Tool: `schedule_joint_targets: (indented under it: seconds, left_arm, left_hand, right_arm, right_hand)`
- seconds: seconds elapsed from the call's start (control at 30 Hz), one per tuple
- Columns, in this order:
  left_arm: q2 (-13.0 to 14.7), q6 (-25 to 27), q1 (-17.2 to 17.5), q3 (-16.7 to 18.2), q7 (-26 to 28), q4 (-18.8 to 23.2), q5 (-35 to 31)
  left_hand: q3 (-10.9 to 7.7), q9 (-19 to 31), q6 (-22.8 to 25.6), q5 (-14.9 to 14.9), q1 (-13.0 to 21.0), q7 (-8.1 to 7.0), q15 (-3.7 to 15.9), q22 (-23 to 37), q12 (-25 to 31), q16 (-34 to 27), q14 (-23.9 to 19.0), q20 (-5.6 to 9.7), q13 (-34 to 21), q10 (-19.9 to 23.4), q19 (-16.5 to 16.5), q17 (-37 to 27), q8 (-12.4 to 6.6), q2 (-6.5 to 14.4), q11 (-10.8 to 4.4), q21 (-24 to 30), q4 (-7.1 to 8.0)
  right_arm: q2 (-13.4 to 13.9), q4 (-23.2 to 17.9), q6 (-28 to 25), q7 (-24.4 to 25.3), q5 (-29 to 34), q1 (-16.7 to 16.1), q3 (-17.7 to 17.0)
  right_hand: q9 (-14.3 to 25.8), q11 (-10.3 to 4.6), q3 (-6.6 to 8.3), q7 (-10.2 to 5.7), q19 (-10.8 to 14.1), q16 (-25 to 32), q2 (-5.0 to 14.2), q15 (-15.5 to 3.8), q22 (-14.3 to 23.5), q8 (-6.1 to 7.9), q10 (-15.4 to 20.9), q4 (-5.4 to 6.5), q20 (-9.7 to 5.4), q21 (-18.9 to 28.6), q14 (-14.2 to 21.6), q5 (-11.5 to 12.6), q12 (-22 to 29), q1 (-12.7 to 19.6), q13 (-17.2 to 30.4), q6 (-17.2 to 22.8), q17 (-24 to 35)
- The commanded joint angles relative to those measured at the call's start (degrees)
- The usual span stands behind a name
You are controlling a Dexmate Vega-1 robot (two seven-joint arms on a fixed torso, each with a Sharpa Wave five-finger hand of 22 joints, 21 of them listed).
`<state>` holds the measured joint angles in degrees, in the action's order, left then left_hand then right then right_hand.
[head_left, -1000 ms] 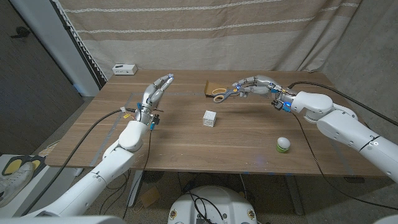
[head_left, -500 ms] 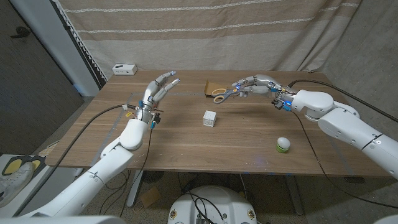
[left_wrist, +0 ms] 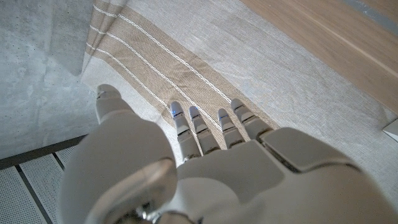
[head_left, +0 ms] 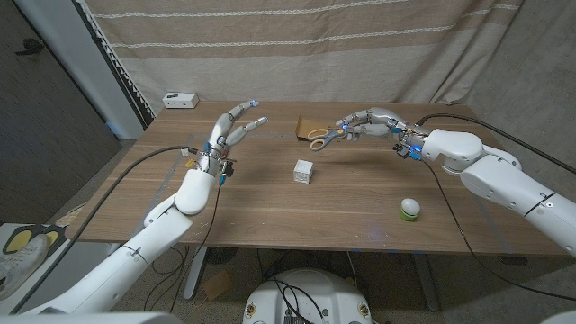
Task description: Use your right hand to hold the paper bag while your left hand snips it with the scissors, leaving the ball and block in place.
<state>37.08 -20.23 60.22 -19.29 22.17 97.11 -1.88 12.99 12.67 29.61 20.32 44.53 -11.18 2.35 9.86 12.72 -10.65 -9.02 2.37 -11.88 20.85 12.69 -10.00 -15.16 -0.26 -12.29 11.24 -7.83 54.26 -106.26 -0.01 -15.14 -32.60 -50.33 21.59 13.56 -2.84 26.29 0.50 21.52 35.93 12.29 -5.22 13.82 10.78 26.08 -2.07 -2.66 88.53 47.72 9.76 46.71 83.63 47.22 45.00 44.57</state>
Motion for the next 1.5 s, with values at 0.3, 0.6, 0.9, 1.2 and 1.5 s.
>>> schedule_joint_targets:
  seconds: [0.3,0.6,0.9,1.2,1.5]
  left_arm:
    - [1.23,1.71,0.08,-1.0,1.34,1.73,-5.15]
    - [2.32,1.66,-0.13,-1.47,-0.78,2.2,-4.74]
    - [2.4,2.31,-0.33,-2.23,0.18,2.18,-7.31]
    - [2.66,3.7,-0.88,-3.11,-0.21,2.4,-8.51]
    - [2.53,3.84,-2.47,-4.91,-1.18,1.48,-9.66]
  left_hand:
    - [-0.93,0.08,3.47,0.07,2.66,0.15,10.01,0.18,0.73,-0.19,-0.82,7.45,-0.13,2.09,0.93,-0.2,-1.3,1.58,-0.04,0.1,-0.46]
    - [-2.22,0.08,4.07,-0.23,4.93,0.36,10.11,0.17,0.87,-0.22,-1.31,7.5,-0.18,2.99,1.01,-0.2,-1.39,3.15,-0.08,0.05,-0.87]
    - [-2.09,0.04,6.4,-0.88,5.65,1.15,9.83,0.14,1.05,-0.18,-1.65,7.4,-0.31,4.07,1.2,-0.2,-2.14,2.39,-0.06,0.0,-0.88]
    - [-1.85,-0.01,7.11,-1.09,5.59,1.37,9.86,0.15,1.09,-0.21,-1.84,7.46,-0.33,4.47,1.43,-0.21,-2.31,1.92,-0.05,0.05,-0.75]
    - [-1.89,-0.04,7.7,-1.24,5.72,1.52,9.95,0.17,1.07,-0.23,-2.06,7.62,-0.32,4.7,1.62,-0.23,-2.44,1.99,-0.05,0.09,-0.62]
  right_arm:
    - [1.05,-1.75,-0.35,1.1,1.47,-0.73,-0.23]
    - [1.15,-2.35,-0.38,1.45,2.46,-0.64,-0.05]
    - [1.32,-3.31,-1.27,2.17,3.83,-0.17,0.27]
    - [1.57,-4.04,-2.24,2.38,4.66,0.32,0.5]
    - [1.49,-4.44,-3.16,2.74,6.13,1.02,1.23]
  right_hand:
    - [0.03,0.34,0.05,-0.03,0.71,-0.15,-0.19,-7.75,0.02,-0.12,0.37,0.15,-9.73,0.34,0.64,0.42,-0.23,0.94,-0.24,-0.24,-0.1]
    - [-0.03,0.21,-0.02,0.01,0.79,-0.16,-0.19,-7.73,-0.04,-0.07,0.43,0.14,-9.72,0.41,0.72,0.42,-0.32,1.01,-0.48,-0.22,-0.26]
    - [-0.09,0.32,-0.08,-0.07,0.81,-0.15,-0.16,-7.71,-0.13,-0.06,0.42,0.17,-9.72,0.41,0.74,0.44,-0.47,1.06,-0.73,-0.26,-0.41]
    - [-0.15,0.35,-0.14,0.01,0.83,-0.14,-0.19,-7.66,-0.21,-0.05,0.4,0.02,-9.81,0.44,0.75,0.47,-0.64,1.27,-1.01,-0.31,-0.58]
    - [-0.2,0.47,-0.22,0.14,0.94,-0.09,-0.17,-7.64,-0.23,-0.04,0.57,-0.01,-9.78,0.53,0.76,0.48,-0.71,1.38,-1.23,-0.34,-0.69]
